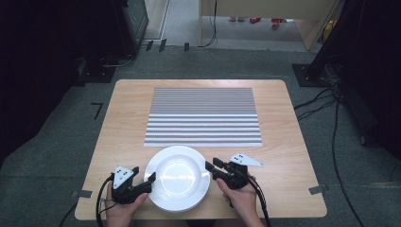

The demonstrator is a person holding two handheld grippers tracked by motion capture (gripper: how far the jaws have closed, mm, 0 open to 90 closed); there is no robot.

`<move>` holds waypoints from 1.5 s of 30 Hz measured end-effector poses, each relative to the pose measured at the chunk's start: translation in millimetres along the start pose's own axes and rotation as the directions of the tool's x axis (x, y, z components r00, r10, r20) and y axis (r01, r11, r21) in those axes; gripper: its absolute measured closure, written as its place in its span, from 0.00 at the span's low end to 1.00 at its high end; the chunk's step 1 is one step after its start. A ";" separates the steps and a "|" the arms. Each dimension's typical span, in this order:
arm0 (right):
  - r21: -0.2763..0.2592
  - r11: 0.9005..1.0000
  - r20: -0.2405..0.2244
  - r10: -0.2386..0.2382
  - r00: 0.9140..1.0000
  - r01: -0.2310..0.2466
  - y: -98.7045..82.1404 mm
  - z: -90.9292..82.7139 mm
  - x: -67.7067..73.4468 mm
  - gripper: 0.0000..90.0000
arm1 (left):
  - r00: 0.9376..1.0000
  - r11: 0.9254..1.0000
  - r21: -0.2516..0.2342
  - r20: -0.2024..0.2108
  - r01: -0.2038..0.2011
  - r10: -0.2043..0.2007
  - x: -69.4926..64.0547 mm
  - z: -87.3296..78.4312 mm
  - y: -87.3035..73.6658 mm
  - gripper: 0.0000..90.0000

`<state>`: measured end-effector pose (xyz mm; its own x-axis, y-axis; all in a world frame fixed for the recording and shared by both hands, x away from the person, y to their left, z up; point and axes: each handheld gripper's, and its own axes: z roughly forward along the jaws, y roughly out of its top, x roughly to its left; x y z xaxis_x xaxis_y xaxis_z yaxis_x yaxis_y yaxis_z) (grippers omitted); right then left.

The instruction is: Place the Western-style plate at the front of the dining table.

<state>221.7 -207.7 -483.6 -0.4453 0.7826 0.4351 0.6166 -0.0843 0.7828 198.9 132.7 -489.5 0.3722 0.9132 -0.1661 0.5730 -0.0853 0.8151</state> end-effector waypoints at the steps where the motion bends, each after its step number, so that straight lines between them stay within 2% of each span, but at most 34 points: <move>1: 0.006 1.000 -0.009 0.020 1.000 -0.019 -1.4 0.4 -0.5 0.70 | 1.000 1.000 0.001 0.005 0.000 0.000 -0.2 0.3 -0.2 0.37; 2: 0.006 1.000 -0.009 0.020 1.000 -0.019 -1.4 0.4 -0.5 0.70 | 1.000 1.000 0.001 0.005 0.000 0.000 -0.2 0.3 -0.2 0.39; 3: 0.016 0.998 -0.023 0.060 0.998 -0.059 -3.9 1.2 -2.2 0.71 | 1.000 1.000 -0.001 0.011 -0.002 0.002 -1.0 0.8 -0.5 0.40; 7: 0.006 0.996 -0.009 0.086 0.996 -0.086 -6.7 1.3 -5.6 0.74 | 1.000 1.000 -0.001 0.027 0.003 -0.003 -0.5 0.5 -0.8 0.46; 9: 0.010 0.994 -0.039 0.112 0.993 -0.112 -8.6 1.4 -9.9 0.75 | 0.999 1.000 0.004 0.034 0.008 -0.008 0.6 1.4 -1.1 0.50; 13: 0.000 0.990 -0.044 0.141 0.989 -0.141 -11.1 1.6 -12.8 0.77 | 0.999 1.000 0.011 0.046 0.008 -0.008 1.3 2.3 -1.4 0.54; 14: 0.003 0.985 -0.040 0.174 0.984 -0.174 -12.5 1.1 -12.9 0.80 | 0.999 1.000 0.012 0.050 0.008 -0.008 1.1 2.4 -1.5 0.56; 16: 0.005 0.978 -0.056 0.208 0.977 -0.208 -13.2 0.6 -13.0 0.81 | 0.999 1.000 0.017 0.054 0.000 -0.001 0.8 2.8 -1.8 0.56; 19: 0.003 0.976 -0.049 0.216 0.975 -0.216 -14.2 1.0 -12.1 0.85 | 0.998 1.000 0.017 0.068 -0.007 0.006 0.8 3.4 -2.3 0.60; 23: -0.003 0.975 -0.036 0.223 0.974 -0.224 -15.5 1.7 -12.7 0.89 | 0.998 1.000 0.013 0.069 -0.011 0.010 0.9 3.5 -2.6 0.61; 24: 0.005 0.972 -0.043 0.236 0.971 -0.236 -15.9 2.0 -13.0 0.89 | 0.997 1.000 0.013 0.070 -0.010 0.009 1.1 3.6 -2.6 0.61; 25: 0.006 0.965 -0.070 0.261 0.963 -0.261 -17.1 2.4 -13.7 0.89 | 0.997 1.000 0.013 0.072 -0.007 0.006 1.4 3.7 -2.8 0.61; 26: 0.006 0.965 -0.070 0.261 0.963 -0.261 -17.1 2.4 -13.7 0.89 | 0.997 1.000 0.013 0.072 -0.007 0.006 1.4 3.7 -2.8 0.61; 29: 0.009 0.957 -0.093 0.289 0.953 -0.289 -19.4 3.1 -13.8 0.90 | 0.997 1.000 0.018 0.075 0.001 -0.002 1.7 3.7 -2.6 0.61; 33: 0.016 0.953 -0.098 0.301 0.949 -0.301 -20.5 4.0 -14.6 0.90 | 0.997 1.000 0.020 0.080 0.006 -0.007 2.4 3.9 -2.5 0.60; 35: 0.020 0.946 -0.107 0.324 0.940 -0.323 -20.9 3.6 -15.9 0.90 | 0.997 1.000 0.021 0.080 0.006 -0.007 2.3 4.1 -2.6 0.60; 40: 0.019 0.943 -0.116 0.331 0.936 -0.331 -21.5 3.0 -17.7 0.92 | 0.997 1.000 0.027 0.082 0.009 -0.011 2.5 4.8 -2.7 0.59; 45: -0.004 0.937 -0.147 0.346 0.927 -0.350 -20.1 -0.1 -18.3 0.92 | 0.997 0.999 0.032 0.081 0.008 -0.011 2.3 5.6 -2.9 0.59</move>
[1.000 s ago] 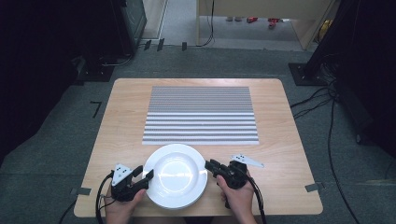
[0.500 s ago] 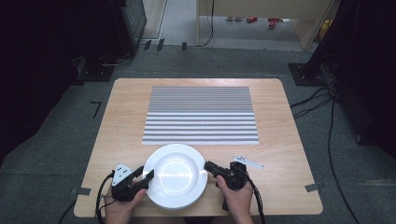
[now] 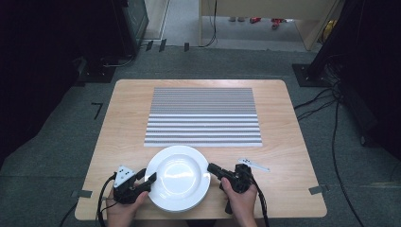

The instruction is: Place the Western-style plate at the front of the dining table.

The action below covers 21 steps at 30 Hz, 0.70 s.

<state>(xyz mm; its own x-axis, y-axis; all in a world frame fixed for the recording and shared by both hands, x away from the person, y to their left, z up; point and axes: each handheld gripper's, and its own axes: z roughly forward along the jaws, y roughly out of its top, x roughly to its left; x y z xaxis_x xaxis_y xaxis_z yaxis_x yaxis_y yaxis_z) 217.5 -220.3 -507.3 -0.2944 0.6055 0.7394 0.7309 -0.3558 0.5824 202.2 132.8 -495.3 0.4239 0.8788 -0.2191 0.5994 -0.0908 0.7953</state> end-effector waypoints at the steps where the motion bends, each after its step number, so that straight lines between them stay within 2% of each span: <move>1: -0.010 1.000 -0.008 0.000 1.000 0.000 0.3 -0.7 0.3 0.91 | 1.000 1.000 0.000 0.000 0.000 0.000 0.0 0.0 0.0 0.59; 21: -0.016 1.000 0.012 0.002 1.000 -0.002 -8.7 7.3 4.1 0.89 | 1.000 1.000 -0.001 0.009 0.011 -0.011 1.2 0.0 -0.1 0.59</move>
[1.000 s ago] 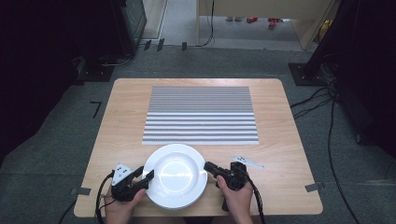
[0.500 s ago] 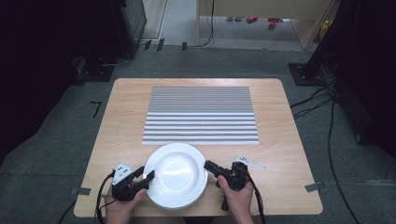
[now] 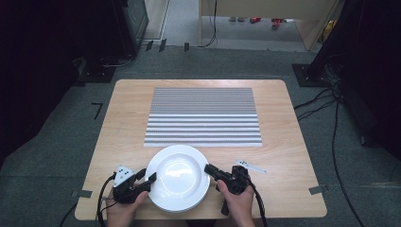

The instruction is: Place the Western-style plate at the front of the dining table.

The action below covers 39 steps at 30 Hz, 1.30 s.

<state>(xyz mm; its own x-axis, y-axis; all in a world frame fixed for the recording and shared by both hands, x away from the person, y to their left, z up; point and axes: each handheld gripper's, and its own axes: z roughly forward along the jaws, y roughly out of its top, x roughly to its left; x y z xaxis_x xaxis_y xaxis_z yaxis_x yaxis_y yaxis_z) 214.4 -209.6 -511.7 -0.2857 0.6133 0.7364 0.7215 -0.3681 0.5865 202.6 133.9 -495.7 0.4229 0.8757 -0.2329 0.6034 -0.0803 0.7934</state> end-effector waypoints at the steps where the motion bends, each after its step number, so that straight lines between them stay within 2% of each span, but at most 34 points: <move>1: -0.001 1.000 -0.002 -0.001 1.000 0.001 -0.3 0.4 0.0 0.89 | 1.000 1.000 0.000 0.000 0.001 -0.001 0.1 0.0 0.0 0.59; 2: -0.003 1.000 -0.004 -0.005 1.000 0.005 -0.7 0.8 0.4 0.89 | 1.000 1.000 -0.001 0.001 0.002 -0.002 0.2 0.1 0.0 0.59; 5: -0.029 0.998 -0.021 -0.057 0.998 0.057 -1.6 2.4 0.3 0.88 | 1.000 1.000 0.000 0.003 0.006 -0.006 0.6 0.0 0.0 0.59; 12: -0.061 0.993 -0.048 -0.101 0.994 0.098 -2.0 3.8 0.8 0.88 | 1.000 1.000 -0.001 0.009 0.017 -0.017 1.3 -0.1 0.1 0.59; 19: -0.082 0.992 -0.070 -0.100 0.993 0.094 -1.9 6.0 0.4 0.89 | 0.998 0.999 -0.004 0.028 0.050 -0.050 4.9 -0.7 0.3 0.61; 22: -0.085 0.992 -0.067 -0.099 0.993 0.094 -2.3 7.1 0.3 0.89 | 0.999 0.999 -0.011 0.018 0.040 -0.040 3.6 -0.9 0.1 0.61; 24: -0.087 0.992 -0.068 -0.093 0.993 0.087 -3.0 8.7 0.2 0.89 | 1.000 0.999 -0.033 0.002 0.025 -0.025 2.1 -2.9 0.4 0.63; 26: -0.074 0.994 -0.079 -0.081 0.994 0.075 -3.4 10.6 0.2 0.89 | 1.000 0.999 -0.042 0.003 0.030 -0.029 2.5 -4.2 0.6 0.65; 27: -0.085 0.993 -0.073 -0.089 0.993 0.083 -5.8 12.5 1.2 0.88 | 0.999 0.998 -0.047 0.007 0.035 -0.035 2.9 -5.0 0.6 0.66; 30: -0.069 0.995 -0.063 -0.082 0.995 0.077 -5.7 13.3 0.1 0.88 | 0.998 0.997 -0.053 0.020 0.058 -0.057 4.3 -5.8 0.4 0.68; 36: -0.075 0.994 -0.056 -0.082 0.995 0.077 -6.8 13.8 0.3 0.88 | 0.998 0.997 -0.054 0.021 0.059 -0.058 4.4 -6.0 0.5 0.69; 39: -0.075 0.994 -0.047 -0.084 0.995 0.081 -8.0 15.1 0.4 0.87 | 0.997 0.995 -0.073 0.025 0.072 -0.070 5.3 -7.9 0.7 0.70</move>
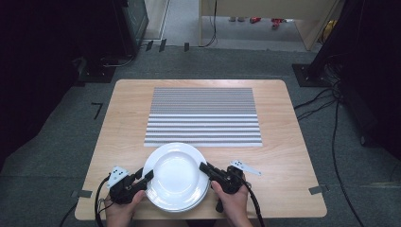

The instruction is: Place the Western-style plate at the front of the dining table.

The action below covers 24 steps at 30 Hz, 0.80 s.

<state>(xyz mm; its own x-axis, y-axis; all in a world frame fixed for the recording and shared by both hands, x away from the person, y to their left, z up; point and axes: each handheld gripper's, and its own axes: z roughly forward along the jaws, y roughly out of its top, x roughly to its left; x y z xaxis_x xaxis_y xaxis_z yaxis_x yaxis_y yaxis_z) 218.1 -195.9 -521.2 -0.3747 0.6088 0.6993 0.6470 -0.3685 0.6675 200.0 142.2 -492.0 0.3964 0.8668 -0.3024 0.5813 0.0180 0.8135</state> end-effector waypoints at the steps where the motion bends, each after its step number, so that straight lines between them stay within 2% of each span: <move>1: 0.002 1.000 0.000 0.004 1.000 -0.004 -0.6 0.3 0.3 0.87 | 1.000 1.000 -0.005 0.003 0.008 -0.008 0.6 -0.8 0.1 0.71; 11: -0.010 1.000 0.007 0.007 1.000 -0.007 -1.6 1.8 2.2 0.87 | 0.999 0.999 -0.030 0.021 0.040 -0.039 2.4 -3.2 0.7 0.73; 14: -0.026 1.000 0.022 0.002 1.000 -0.001 -2.4 2.6 4.9 0.87 | 0.997 0.997 -0.026 0.030 0.072 -0.071 3.9 -3.3 0.3 0.74; 21: -0.043 0.999 0.027 -0.001 1.000 0.002 -2.4 2.7 7.5 0.87 | 0.994 0.993 -0.048 0.039 0.104 -0.103 3.3 -5.6 0.8 0.75; 22: -0.045 0.999 0.028 -0.005 1.000 0.006 -2.0 2.5 8.0 0.87 | 0.990 0.990 -0.048 0.051 0.133 -0.131 4.1 -6.1 0.8 0.76; 24: -0.051 0.999 0.028 -0.013 1.000 0.014 -0.9 1.6 9.6 0.87 | 0.990 0.990 -0.049 0.051 0.134 -0.132 3.0 -6.6 0.9 0.76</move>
<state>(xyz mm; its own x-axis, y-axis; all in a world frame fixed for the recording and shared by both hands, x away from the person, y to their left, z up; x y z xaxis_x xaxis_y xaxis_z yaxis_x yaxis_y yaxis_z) 215.0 -188.6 -515.4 -0.3642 0.6332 0.6830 0.6068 -0.3950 0.6897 197.0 148.1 -488.8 0.3519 0.8305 -0.4318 0.5940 0.1584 0.7887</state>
